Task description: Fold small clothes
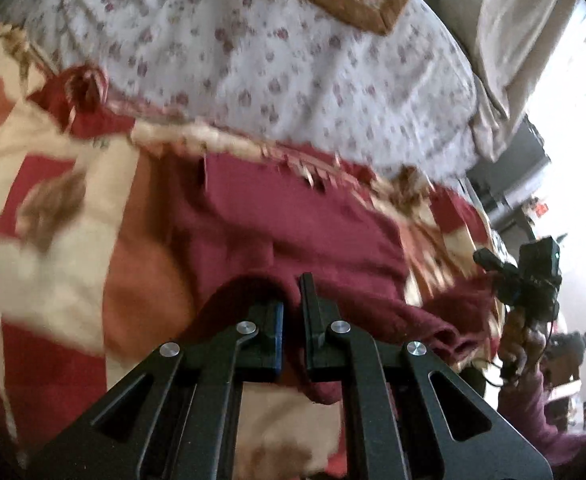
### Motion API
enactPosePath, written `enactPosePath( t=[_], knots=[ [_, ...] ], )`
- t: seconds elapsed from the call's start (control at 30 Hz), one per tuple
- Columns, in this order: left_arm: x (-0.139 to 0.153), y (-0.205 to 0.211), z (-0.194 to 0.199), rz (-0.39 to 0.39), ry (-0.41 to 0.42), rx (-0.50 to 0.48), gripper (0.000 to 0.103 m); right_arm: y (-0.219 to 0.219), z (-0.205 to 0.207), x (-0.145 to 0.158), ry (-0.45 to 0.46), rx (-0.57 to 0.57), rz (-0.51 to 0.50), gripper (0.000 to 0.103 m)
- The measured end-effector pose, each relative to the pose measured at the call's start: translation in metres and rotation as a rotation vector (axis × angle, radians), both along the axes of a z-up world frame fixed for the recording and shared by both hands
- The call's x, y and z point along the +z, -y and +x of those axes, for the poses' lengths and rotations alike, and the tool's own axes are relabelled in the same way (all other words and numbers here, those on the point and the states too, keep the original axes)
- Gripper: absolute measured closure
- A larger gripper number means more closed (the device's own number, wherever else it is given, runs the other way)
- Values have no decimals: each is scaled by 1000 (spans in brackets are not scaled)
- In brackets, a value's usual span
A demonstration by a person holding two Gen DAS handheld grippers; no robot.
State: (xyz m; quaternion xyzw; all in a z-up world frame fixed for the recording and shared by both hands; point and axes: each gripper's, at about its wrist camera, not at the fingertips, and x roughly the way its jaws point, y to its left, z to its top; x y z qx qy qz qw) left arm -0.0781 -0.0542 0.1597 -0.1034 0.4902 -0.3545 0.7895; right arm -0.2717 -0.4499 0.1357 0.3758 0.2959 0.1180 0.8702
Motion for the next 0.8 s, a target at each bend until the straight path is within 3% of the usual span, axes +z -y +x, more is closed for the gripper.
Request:
enactPosePath(
  t=[0.13, 0.2, 0.27, 0.33, 0.37, 0.4, 0.5, 0.63, 0.7, 0.8],
  knots=[
    [-22, 29, 66, 22, -2, 69, 97, 31, 53, -8, -39, -95, -47, 96],
    [-40, 41, 92, 56, -25, 94, 97, 39, 76, -15, -90, -151, -135, 96],
    [-52, 49, 104, 86, -32, 97, 98, 45, 86, -22, -124, -123, -121, 94],
    [-61, 54, 109, 97, -43, 83, 98, 42, 85, -26, -159, -83, -163, 70],
    [-62, 55, 109, 100, -40, 75, 98, 39, 81, -28, -168, -78, -209, 48],
    [-62, 55, 108, 101, -35, 69, 98, 33, 76, -32, -177, -67, -266, 43],
    [-58, 51, 104, 94, -32, 65, 98, 11, 77, -52, -248, 36, -396, 43],
    [-51, 46, 96, 99, -28, 62, 97, -15, 95, -83, -299, 93, -516, 47],
    [-48, 44, 94, 103, -26, 60, 98, -20, 102, -91, -305, 109, -515, 74],
    [-42, 40, 96, 80, -32, 61, 97, -18, 97, -71, -232, 75, -540, 90]
  ],
)
